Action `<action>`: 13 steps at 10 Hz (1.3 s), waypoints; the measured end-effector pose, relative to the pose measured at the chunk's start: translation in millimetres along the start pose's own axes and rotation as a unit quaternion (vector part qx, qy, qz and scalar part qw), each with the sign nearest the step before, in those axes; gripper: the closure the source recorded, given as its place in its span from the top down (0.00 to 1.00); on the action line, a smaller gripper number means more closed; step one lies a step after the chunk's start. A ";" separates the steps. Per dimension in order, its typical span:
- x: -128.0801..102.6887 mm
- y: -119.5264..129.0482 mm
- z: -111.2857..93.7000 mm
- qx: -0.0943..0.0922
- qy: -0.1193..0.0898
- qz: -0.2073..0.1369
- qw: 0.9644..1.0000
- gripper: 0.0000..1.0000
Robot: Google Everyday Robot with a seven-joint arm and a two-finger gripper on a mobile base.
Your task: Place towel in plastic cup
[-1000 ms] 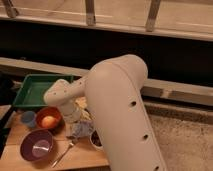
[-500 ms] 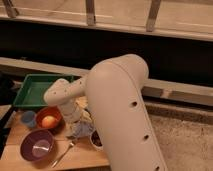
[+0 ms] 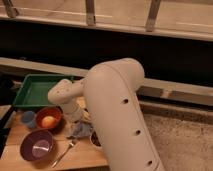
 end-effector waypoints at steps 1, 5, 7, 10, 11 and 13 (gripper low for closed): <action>-2.4 0.4 5.1 -0.005 0.004 0.001 1.000 0.73; -6.4 10.6 13.5 0.005 0.014 -0.005 1.000 0.45; -7.3 8.6 10.9 0.008 0.012 -0.005 1.000 0.22; -4.4 6.7 4.0 0.012 0.003 -0.006 1.000 0.00; -1.2 6.2 -7.2 0.015 -0.009 -0.009 1.000 0.00; 6.4 2.2 -37.2 0.023 -0.037 -0.012 0.999 0.00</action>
